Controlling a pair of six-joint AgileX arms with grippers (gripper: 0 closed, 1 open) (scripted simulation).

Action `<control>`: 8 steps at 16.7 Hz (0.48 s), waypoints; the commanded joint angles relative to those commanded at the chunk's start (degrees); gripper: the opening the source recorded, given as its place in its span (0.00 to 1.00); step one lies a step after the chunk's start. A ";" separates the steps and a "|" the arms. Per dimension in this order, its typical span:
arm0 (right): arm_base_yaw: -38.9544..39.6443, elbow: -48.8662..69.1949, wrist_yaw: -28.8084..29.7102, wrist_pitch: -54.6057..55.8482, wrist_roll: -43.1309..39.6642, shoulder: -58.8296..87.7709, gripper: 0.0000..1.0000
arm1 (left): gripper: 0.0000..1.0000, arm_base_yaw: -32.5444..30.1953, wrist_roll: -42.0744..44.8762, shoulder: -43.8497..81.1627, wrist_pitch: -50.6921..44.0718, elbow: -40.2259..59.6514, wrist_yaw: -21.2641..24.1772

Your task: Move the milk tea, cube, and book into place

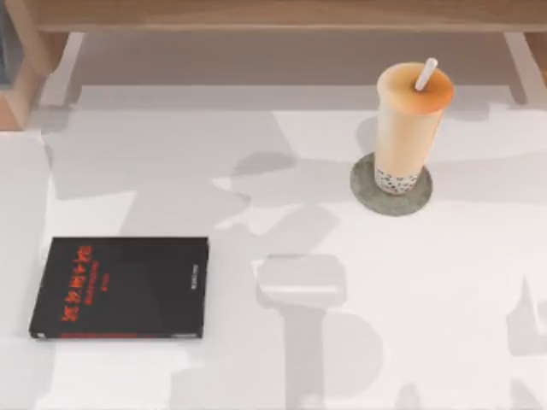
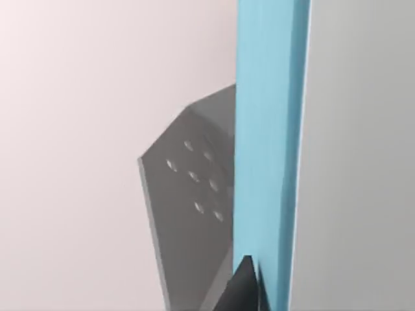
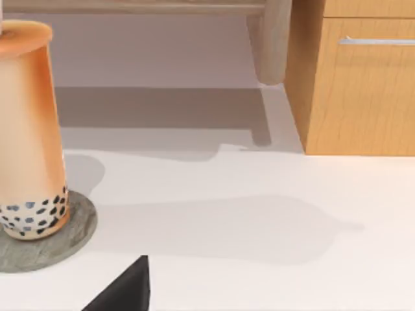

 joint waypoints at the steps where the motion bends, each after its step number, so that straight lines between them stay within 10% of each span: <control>1: 0.00 0.00 0.00 0.00 0.00 0.00 1.00 | 0.00 -1.80 3.26 -2.55 0.45 -4.00 -3.41; 8: 0.00 0.00 0.00 0.00 0.00 0.00 1.00 | 0.00 -23.88 24.54 -12.30 -0.11 -30.11 -18.58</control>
